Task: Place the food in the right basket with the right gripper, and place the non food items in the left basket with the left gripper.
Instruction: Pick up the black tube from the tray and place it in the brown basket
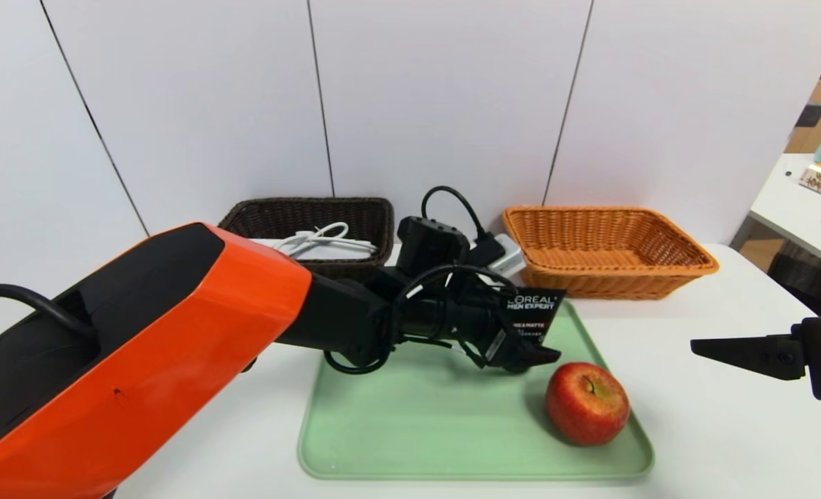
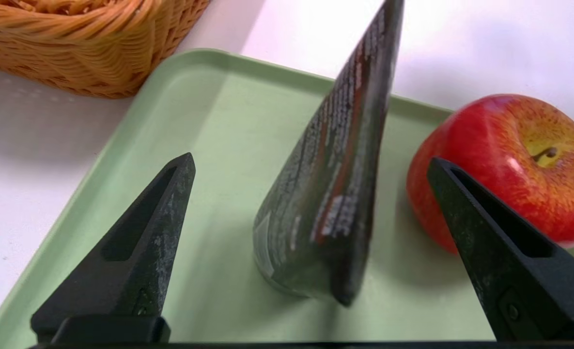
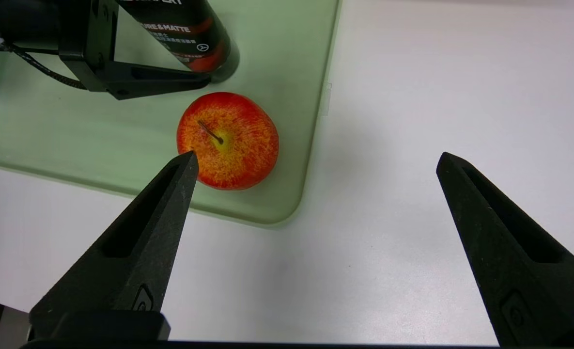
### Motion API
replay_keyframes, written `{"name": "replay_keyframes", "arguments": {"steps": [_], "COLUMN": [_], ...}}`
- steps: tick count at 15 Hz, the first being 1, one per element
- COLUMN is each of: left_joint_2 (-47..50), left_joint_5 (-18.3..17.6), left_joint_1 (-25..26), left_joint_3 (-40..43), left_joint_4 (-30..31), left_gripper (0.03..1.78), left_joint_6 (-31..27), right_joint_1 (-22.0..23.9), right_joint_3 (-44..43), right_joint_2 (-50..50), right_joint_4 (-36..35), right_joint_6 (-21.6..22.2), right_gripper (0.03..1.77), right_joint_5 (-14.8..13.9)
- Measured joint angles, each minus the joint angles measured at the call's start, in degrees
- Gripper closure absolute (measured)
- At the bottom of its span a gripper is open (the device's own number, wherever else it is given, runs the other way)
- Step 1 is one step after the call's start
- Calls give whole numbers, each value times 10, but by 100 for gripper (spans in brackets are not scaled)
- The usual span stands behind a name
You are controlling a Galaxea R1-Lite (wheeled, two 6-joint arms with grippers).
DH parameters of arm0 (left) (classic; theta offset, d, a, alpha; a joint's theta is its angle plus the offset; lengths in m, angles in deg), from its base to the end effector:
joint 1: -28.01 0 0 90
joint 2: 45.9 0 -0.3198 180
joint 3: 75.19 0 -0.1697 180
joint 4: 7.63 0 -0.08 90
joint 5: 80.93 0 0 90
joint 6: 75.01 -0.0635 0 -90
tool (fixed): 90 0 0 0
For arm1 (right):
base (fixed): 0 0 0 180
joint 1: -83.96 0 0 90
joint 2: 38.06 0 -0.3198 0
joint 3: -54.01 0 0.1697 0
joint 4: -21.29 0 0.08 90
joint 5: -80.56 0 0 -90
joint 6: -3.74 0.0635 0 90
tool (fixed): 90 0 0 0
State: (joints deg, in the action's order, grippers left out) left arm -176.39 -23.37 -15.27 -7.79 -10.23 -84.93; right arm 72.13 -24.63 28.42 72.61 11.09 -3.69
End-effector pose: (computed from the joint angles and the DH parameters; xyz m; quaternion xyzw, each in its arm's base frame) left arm 0.3365 -0.3637 0.1443 0.0839 0.1242 -0.6170 0.7726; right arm 0.1448 0.0368 0.2386 0.0419 0.3432 0.1222 0.9303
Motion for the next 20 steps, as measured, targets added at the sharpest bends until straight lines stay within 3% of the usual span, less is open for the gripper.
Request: {"name": "replay_keyframes", "arguments": {"steps": [7,11,14,15,16,20], "left_joint_2": [-9,-10,-10,-9,-8,-2], "left_joint_5": [1,1,2,2,2,2], "left_joint_1": [-1,-1,0,0,0,0], "left_joint_3": [-25,-26,-25,-24,-24,-21], "left_joint_4": [0,-1,0,0,0,-2], "left_gripper": [12,72,103,131,149,148], "left_joint_6": [11,10,11,11,12,12], "right_joint_1": [1,2,2,2,2,2], "right_joint_3": [0,0,0,0,0,0], "right_joint_2": [0,0,0,0,0,0], "right_joint_4": [0,0,0,0,0,0], "right_joint_6": [0,0,-1,-1,-1,-1], "right_gripper": [10,10,10,10,10,10], "right_joint_5": [0,0,1,1,1,0]}}
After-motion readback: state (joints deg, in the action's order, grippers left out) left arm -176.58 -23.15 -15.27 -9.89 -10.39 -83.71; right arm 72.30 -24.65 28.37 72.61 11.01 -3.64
